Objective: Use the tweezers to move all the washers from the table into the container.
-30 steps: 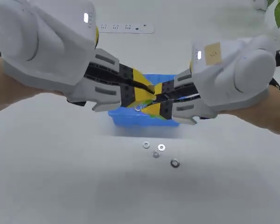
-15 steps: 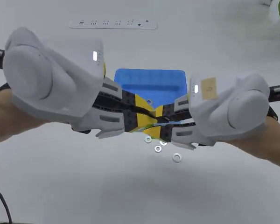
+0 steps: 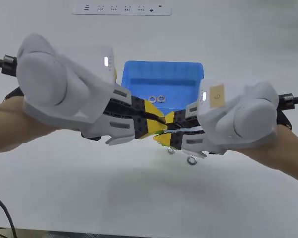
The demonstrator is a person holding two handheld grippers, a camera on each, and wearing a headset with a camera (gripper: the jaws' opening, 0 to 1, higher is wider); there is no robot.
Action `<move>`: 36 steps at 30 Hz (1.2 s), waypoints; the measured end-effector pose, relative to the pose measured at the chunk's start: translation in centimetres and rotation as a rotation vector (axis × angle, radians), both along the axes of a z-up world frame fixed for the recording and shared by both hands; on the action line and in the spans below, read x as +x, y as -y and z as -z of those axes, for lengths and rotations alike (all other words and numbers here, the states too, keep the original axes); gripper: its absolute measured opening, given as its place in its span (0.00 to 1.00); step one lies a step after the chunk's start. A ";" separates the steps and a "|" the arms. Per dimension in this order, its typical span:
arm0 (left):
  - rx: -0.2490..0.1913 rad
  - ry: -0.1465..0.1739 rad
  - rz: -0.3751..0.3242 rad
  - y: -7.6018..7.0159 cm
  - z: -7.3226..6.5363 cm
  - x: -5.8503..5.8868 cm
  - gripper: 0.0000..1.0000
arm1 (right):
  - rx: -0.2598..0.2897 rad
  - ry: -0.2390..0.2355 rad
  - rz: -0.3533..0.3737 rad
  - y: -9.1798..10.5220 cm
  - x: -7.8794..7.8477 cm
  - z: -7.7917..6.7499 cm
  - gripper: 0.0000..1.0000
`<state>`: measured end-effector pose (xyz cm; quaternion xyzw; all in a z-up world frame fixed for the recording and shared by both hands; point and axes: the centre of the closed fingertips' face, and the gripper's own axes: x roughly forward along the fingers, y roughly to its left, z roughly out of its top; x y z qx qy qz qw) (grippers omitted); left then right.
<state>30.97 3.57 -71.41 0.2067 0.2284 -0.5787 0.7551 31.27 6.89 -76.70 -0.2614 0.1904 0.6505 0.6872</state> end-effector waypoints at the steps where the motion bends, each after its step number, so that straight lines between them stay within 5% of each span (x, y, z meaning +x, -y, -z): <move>1: 0.000 -0.002 0.000 0.0 0.1 0.0 0.07 | 0.000 -0.002 0.002 0.0 0.0 0.1 0.11; 36: 0.006 -0.052 -0.021 0.1 1.2 0.3 0.07 | -0.004 -0.087 0.022 0.1 0.0 1.3 0.10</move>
